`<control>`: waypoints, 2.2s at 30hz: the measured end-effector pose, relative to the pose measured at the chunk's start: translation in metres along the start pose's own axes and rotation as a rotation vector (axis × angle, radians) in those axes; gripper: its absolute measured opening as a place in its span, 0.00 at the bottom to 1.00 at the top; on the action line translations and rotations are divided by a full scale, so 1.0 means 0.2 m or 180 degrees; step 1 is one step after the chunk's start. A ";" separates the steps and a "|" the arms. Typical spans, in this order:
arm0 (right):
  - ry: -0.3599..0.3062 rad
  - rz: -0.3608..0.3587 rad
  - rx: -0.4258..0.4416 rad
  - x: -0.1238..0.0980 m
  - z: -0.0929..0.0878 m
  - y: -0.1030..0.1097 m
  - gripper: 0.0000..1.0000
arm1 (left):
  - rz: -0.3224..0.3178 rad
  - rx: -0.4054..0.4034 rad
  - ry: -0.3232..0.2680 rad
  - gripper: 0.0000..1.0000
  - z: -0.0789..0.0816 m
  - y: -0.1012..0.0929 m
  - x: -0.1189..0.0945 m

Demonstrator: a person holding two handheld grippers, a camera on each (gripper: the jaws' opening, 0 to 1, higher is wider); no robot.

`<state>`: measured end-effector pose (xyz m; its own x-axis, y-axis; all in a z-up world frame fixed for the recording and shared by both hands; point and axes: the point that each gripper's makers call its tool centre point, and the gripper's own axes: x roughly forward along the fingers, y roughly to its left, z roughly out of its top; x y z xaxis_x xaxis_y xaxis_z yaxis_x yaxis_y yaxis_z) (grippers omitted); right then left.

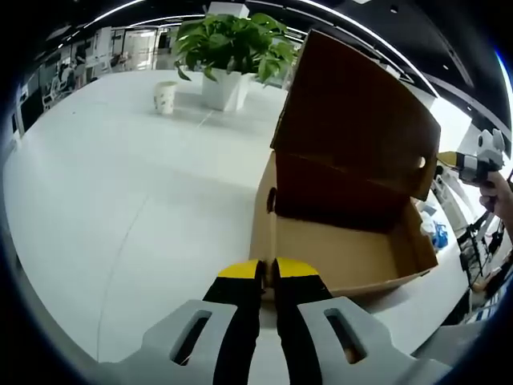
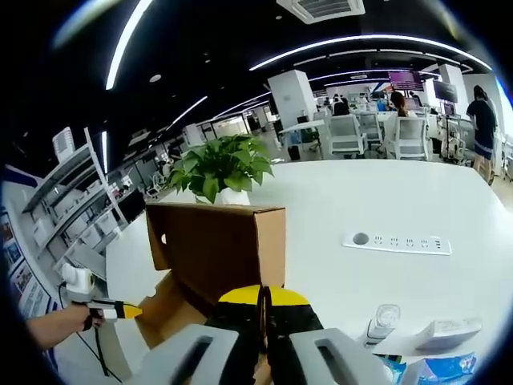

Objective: Operate the shoe box by opening the lid, removing the specified soft item, and placing it in the target area until the item is outside and the box remains undamaged.

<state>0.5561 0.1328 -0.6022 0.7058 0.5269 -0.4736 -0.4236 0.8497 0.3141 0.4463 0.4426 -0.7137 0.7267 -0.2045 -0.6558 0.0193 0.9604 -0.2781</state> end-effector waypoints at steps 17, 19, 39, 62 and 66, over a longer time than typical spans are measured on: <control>-0.0046 0.0048 0.0043 -0.04 -0.03 0.03 0.00 | -0.0008 -0.0004 -0.0011 0.04 0.00 0.00 0.00; -0.0052 0.0050 0.0046 -0.05 -0.03 0.04 0.00 | -0.0008 -0.0005 -0.0011 0.04 0.00 0.00 0.00; -0.0092 0.0084 0.0084 -0.10 -0.08 0.07 0.00 | -0.0017 -0.0007 -0.0010 0.04 0.01 0.01 0.01; -0.0119 0.0101 0.0130 -0.14 -0.14 0.11 0.00 | -0.0026 0.0011 0.0000 0.04 0.01 0.02 0.02; -0.0122 0.0104 0.0136 -0.14 -0.16 0.11 0.00 | -0.0024 0.0014 0.0000 0.04 0.01 0.02 0.02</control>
<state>0.5083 0.1373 -0.6075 0.7135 0.5525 -0.4309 -0.4227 0.8299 0.3640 0.4498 0.4452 -0.7157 0.7264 -0.2117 -0.6538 0.0277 0.9596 -0.2800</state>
